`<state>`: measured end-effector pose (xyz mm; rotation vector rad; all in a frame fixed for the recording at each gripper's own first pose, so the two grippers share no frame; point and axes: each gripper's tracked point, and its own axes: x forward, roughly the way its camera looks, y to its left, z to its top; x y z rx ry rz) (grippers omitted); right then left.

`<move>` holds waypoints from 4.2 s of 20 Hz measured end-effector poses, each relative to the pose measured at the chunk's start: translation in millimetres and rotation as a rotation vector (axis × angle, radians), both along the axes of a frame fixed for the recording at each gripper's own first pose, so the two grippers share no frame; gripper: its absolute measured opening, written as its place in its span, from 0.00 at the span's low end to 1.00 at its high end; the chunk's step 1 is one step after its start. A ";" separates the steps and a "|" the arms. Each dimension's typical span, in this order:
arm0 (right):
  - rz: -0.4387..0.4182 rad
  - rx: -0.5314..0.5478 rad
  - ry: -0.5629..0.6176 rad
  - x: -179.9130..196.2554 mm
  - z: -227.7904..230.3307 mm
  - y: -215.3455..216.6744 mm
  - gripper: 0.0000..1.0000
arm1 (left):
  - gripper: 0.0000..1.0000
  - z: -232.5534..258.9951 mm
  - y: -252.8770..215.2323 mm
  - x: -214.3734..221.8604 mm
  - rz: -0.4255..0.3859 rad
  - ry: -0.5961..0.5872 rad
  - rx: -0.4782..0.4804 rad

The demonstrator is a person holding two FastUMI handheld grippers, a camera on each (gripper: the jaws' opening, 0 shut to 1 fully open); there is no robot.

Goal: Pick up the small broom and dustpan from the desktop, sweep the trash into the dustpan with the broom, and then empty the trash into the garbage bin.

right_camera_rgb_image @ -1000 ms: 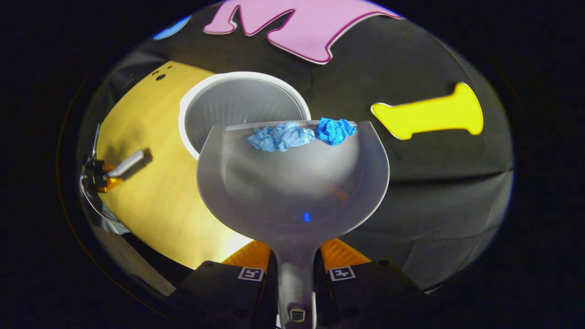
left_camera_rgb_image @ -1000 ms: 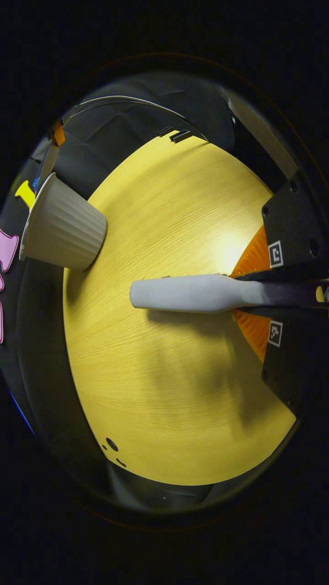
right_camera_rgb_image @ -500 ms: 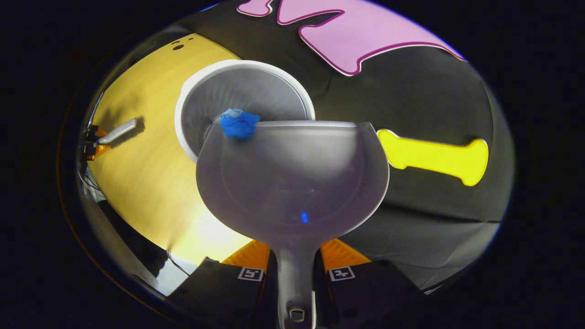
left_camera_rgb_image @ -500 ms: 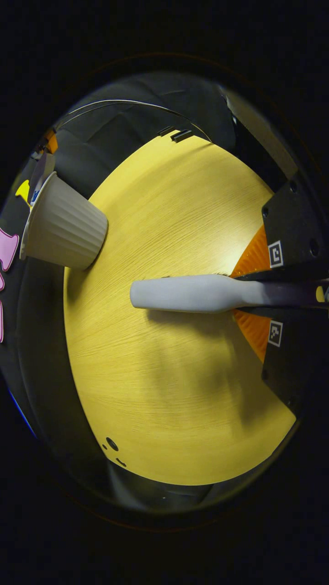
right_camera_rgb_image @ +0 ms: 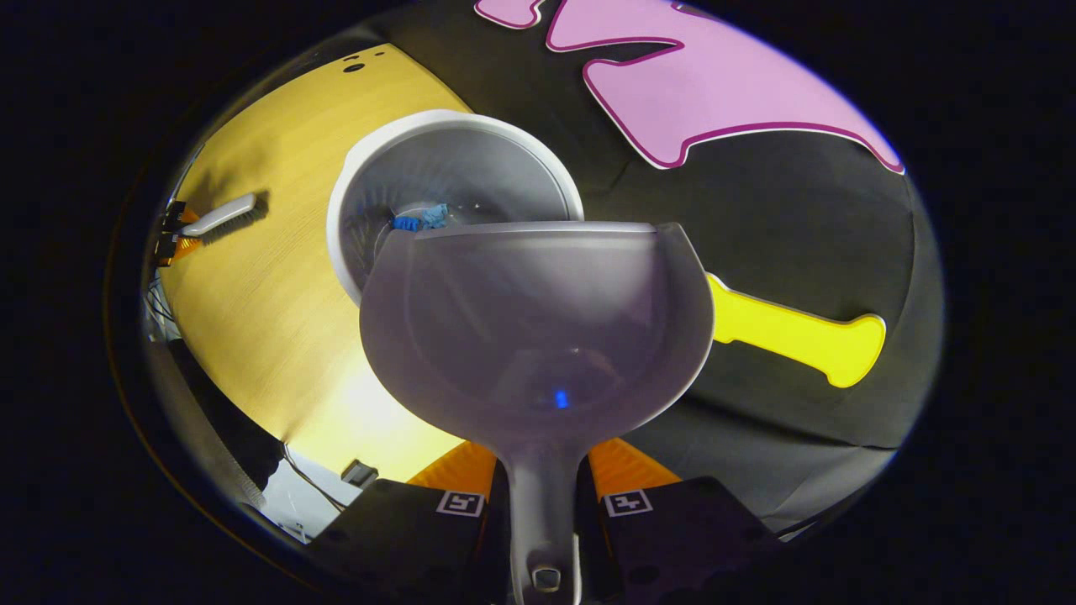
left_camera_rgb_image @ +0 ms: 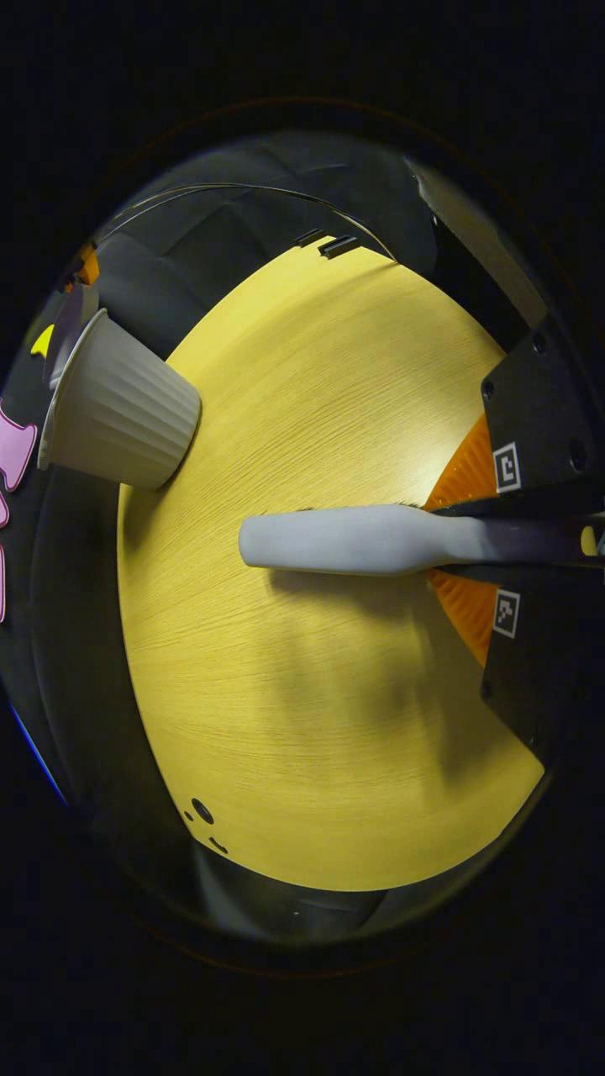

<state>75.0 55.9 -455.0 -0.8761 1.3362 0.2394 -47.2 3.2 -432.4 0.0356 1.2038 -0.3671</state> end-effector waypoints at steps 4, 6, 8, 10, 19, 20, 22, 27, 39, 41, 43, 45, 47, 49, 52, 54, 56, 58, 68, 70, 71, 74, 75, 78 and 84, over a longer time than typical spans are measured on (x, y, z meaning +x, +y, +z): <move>-0.124 0.155 -0.106 -1.7 1.4 5.1 0.37 | 0.28 2.9 3.1 1.9 0.018 -0.016 0.011; -0.191 0.241 -0.152 -6.1 3.6 5.4 0.41 | 0.28 3.8 5.8 2.3 0.027 -0.019 0.021; -0.242 0.319 -0.197 -13.4 9.6 7.4 0.37 | 0.28 4.4 9.6 2.7 0.034 -0.023 0.029; -0.287 0.400 -0.236 -24.5 20.4 10.1 0.37 | 0.28 4.3 13.4 3.5 0.051 -0.020 0.037; -0.289 0.567 -0.340 -88.9 55.6 35.4 0.37 | 0.28 6.4 20.0 2.5 0.093 -0.020 0.066; -0.286 0.586 -0.332 -101.3 53.1 43.0 0.41 | 0.28 5.7 20.3 1.4 0.096 -0.017 0.069; -0.296 0.640 -0.310 -125.7 43.7 62.8 0.32 | 0.28 6.2 19.9 0.3 0.104 -0.016 0.075; -0.284 0.653 -0.271 -180.2 4.3 98.0 0.37 | 0.28 5.6 21.2 1.1 0.119 -0.019 0.097; -0.315 0.698 -0.100 -260.9 -128.8 177.5 0.36 | 0.28 1.5 22.4 -4.7 0.150 -0.017 0.154; -0.344 0.724 -0.070 -260.7 -152.4 190.5 0.41 | 0.28 -1.7 25.5 -4.0 0.144 -0.019 0.166; -0.387 0.754 -0.042 -262.1 -173.9 206.3 0.36 | 0.28 -1.2 23.9 -4.9 0.145 -0.017 0.167; -0.405 0.750 -0.033 -260.7 -194.5 211.2 0.41 | 0.28 -0.7 24.3 -4.6 0.144 -0.017 0.172; -0.406 0.737 -0.035 -259.4 -211.7 215.1 0.37 | 0.28 -0.8 24.9 -4.6 0.145 -0.016 0.178; -0.396 0.731 -0.019 -262.8 -223.1 216.8 0.37 | 0.28 -1.1 24.4 -5.6 0.152 -0.012 0.178; -0.365 0.716 -0.014 -267.7 -234.0 220.9 0.37 | 0.28 -2.2 25.1 -5.9 0.161 -0.015 0.185; -0.346 0.702 -0.014 -269.4 -239.6 219.7 0.37 | 0.28 -2.4 25.3 -6.9 0.169 -0.013 0.191; -0.349 0.688 0.004 -273.4 -246.5 218.7 0.37 | 0.28 -2.5 24.9 -7.5 0.179 -0.009 0.189; -0.360 0.674 0.018 -275.4 -253.5 215.7 0.37 | 0.31 -3.2 25.0 -8.5 0.182 -0.005 0.192; -0.402 0.676 0.031 -280.7 -260.2 217.9 0.38 | 0.28 -1.2 27.6 -8.2 0.170 0.001 0.227; -0.407 0.698 0.033 -283.3 -259.3 219.3 0.39 | 0.28 -0.9 27.8 -7.4 0.163 0.000 0.228; -0.408 0.704 0.030 -282.8 -258.8 218.9 0.34 | 0.29 -0.6 28.2 -7.6 0.163 0.003 0.228; -0.402 0.715 0.030 -287.1 -251.4 217.1 0.47 | 0.30 -2.4 28.1 -10.8 0.164 0.015 0.219; -0.399 0.715 0.027 -288.3 -248.4 215.4 0.51 | 0.33 1.8 27.8 -10.6 0.160 0.008 0.220; -0.387 0.713 0.006 -290.1 -234.8 208.5 0.65 | 0.54 9.3 30.1 -6.2 0.153 -0.024 0.225; -0.402 0.819 -0.154 -262.9 -163.1 203.9 0.84 | 0.78 51.2 28.7 4.3 0.136 -0.126 0.217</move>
